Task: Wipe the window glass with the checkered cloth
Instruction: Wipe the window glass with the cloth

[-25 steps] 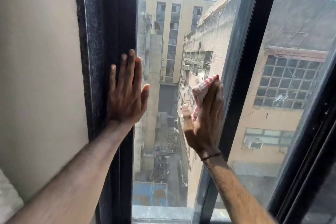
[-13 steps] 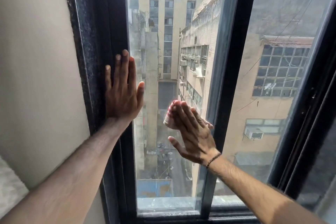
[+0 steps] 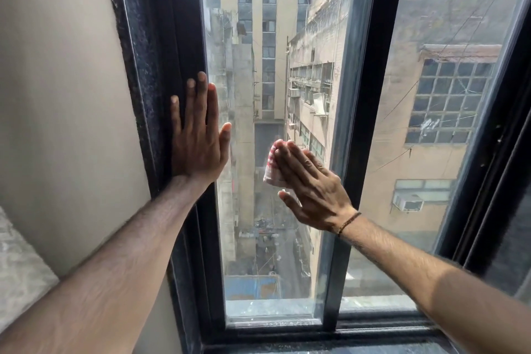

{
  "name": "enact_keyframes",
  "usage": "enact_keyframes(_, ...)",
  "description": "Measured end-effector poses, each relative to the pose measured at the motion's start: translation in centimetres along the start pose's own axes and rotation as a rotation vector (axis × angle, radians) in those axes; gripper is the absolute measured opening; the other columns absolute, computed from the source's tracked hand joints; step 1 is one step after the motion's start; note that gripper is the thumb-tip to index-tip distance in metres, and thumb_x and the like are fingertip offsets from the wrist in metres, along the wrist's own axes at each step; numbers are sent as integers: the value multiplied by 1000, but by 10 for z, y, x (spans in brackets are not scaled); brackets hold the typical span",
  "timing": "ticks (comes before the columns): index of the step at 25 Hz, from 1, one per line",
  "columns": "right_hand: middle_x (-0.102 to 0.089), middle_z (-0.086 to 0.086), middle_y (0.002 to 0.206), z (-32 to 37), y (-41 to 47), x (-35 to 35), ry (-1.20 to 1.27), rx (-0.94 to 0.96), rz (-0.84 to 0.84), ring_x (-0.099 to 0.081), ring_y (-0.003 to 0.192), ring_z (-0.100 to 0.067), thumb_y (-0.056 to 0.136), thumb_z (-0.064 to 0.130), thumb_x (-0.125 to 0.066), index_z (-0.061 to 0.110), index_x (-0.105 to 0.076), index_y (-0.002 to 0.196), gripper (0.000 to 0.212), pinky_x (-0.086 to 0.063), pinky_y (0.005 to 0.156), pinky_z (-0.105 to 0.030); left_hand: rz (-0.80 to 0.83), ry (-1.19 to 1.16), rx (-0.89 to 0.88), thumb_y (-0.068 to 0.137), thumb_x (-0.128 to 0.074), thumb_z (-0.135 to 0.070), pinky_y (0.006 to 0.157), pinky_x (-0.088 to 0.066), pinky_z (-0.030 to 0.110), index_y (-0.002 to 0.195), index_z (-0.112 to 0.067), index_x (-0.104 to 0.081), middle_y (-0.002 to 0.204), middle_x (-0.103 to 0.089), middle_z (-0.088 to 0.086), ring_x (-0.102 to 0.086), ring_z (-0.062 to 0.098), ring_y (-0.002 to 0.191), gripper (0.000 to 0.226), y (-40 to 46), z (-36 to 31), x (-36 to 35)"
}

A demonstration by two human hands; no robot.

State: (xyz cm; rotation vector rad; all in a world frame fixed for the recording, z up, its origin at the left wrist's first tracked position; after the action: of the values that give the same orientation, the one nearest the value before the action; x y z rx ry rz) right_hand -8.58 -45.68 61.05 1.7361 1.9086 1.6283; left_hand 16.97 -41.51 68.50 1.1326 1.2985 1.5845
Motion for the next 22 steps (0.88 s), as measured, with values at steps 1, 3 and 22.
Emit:
enact_keyframes(1,-20,-22,174,-13,8,6,5,-103,-50,-17,164,-35,104,44,-43,0,-24,164,77,-28,129,-55,5,0,-1,107,-34,-49,132,20,42,170,-9,-13,179,-13,15,6,20,164,78,0,0,1)
enact_keyframes(3,-16,-24,174,-31,47,19,53,-366,-193,-13,164,-36,103,43,-41,-3,-21,163,78,-20,132,-56,-4,8,11,107,-31,-44,132,20,43,170,-9,-11,179,-11,15,9,20,164,75,0,-1,0)
enact_keyframes(22,-43,-16,166,0,72,12,-1,47,-341,-37,157,-30,102,7,-65,8,-39,159,63,-38,127,-48,45,20,-3,104,-23,-49,135,12,48,171,-9,-13,180,4,9,11,22,167,79,-2,-2,0)
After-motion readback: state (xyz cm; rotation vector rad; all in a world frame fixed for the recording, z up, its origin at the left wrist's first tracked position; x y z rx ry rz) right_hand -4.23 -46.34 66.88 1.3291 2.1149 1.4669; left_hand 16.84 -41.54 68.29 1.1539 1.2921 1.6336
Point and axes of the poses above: each hand's wrist, its own y-axis towards the middle knuckle, its own x-axis out of the back of the hand, z = x × y, the point moved 1 cm from there along y, towards the middle knuckle
